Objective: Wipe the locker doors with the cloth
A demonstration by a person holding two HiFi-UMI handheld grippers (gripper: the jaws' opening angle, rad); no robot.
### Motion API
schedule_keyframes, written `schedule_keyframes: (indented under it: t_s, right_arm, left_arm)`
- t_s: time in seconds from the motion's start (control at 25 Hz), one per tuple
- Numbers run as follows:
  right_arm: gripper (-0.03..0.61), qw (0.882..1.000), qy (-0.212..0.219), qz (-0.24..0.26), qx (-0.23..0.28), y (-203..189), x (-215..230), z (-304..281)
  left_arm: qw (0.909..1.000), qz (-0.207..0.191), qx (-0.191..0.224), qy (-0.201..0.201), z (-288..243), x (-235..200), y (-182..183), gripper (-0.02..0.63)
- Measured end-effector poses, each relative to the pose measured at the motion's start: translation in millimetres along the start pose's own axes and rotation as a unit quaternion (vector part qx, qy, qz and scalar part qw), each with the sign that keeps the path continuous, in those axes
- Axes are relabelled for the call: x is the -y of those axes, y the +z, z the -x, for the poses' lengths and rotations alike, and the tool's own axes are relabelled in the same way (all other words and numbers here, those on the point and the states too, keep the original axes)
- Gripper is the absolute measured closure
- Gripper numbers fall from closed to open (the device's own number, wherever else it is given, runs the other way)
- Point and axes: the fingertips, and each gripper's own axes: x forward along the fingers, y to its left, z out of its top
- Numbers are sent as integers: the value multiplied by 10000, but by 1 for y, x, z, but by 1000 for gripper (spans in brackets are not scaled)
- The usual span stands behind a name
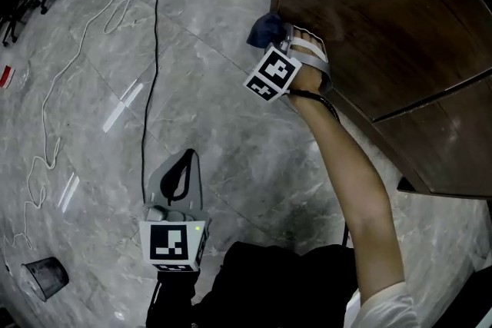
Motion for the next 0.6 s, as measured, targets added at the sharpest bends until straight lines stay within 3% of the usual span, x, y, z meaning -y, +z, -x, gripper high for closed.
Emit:
schedule_keyframes:
  t_s: [0.32, 0.48, 0.6]
  right_arm:
    - [506, 9914, 944, -870, -238, -13, -55, -24]
    - [507, 9802, 1269, -1394, 606, -4, -45, 19]
    - [508, 9599, 1597, -1939, 1245, -7, -20, 78]
  left_arm:
    - [9999, -42, -114, 42, 4, -4, -6, 611]
    - [9999, -159, -50, -47, 1, 8, -1, 611]
    - [9995, -249, 75, -150, -1, 28, 14, 611]
